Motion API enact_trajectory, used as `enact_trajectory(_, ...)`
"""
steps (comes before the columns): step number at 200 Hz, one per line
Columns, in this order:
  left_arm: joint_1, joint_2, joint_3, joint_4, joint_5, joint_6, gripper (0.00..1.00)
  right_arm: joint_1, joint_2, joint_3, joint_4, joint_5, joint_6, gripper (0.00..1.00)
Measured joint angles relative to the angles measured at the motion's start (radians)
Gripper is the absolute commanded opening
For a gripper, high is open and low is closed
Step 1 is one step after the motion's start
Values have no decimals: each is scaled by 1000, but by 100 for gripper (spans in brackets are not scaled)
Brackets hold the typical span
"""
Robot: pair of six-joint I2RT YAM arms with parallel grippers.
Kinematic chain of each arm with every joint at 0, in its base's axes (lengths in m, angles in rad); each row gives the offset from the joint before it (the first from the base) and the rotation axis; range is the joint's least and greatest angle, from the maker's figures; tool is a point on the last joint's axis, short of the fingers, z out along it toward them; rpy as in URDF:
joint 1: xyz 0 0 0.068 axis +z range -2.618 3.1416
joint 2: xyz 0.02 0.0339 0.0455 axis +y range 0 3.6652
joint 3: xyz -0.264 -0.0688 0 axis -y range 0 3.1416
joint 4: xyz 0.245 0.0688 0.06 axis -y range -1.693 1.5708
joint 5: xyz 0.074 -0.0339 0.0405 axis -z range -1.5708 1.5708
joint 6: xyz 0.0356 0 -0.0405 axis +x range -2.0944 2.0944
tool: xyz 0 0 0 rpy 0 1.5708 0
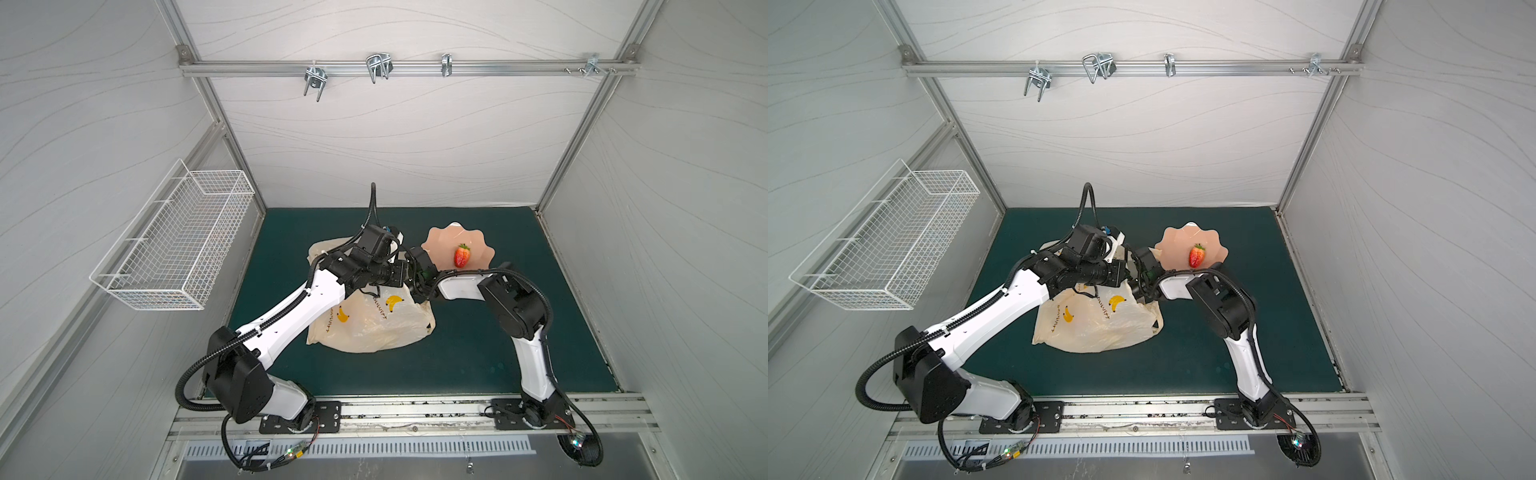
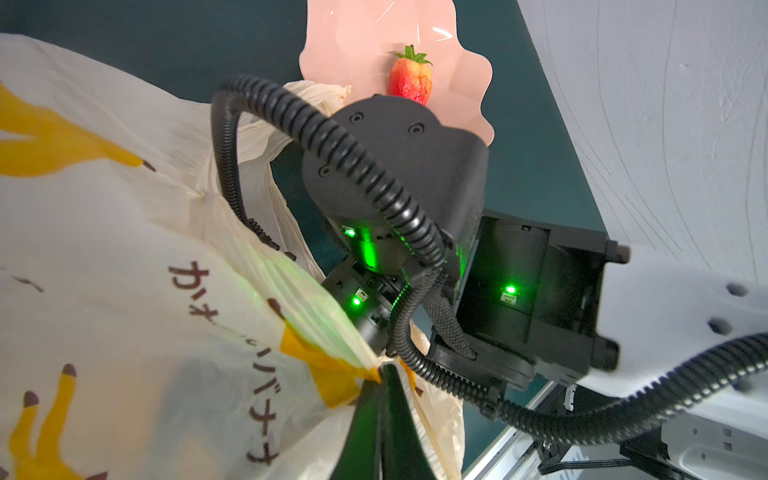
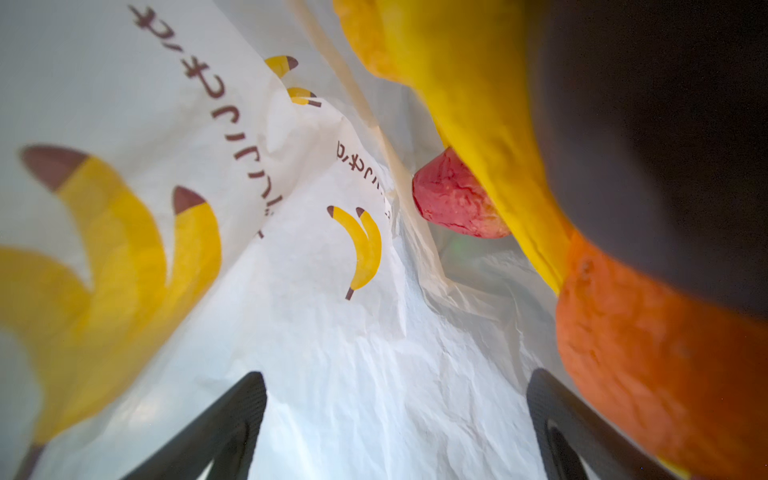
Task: Place the fruits into the plastic bag
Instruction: 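Open the right gripper to release the banana and withdraw toward the bowl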
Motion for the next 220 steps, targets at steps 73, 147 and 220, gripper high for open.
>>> enact_trajectory(73, 0, 0, 0, 0, -1, 0, 0, -34, -53, -32, -27, 0, -19, 99)
enact_trajectory(147, 12, 0, 0, 0, 0, 0, 0, -82, -128, -103, -85, 4, -54, 99)
enact_trajectory(220, 17, 0, -1, 0, 5, 2, 0, -206, -234, -119, -248, 21, -181, 99)
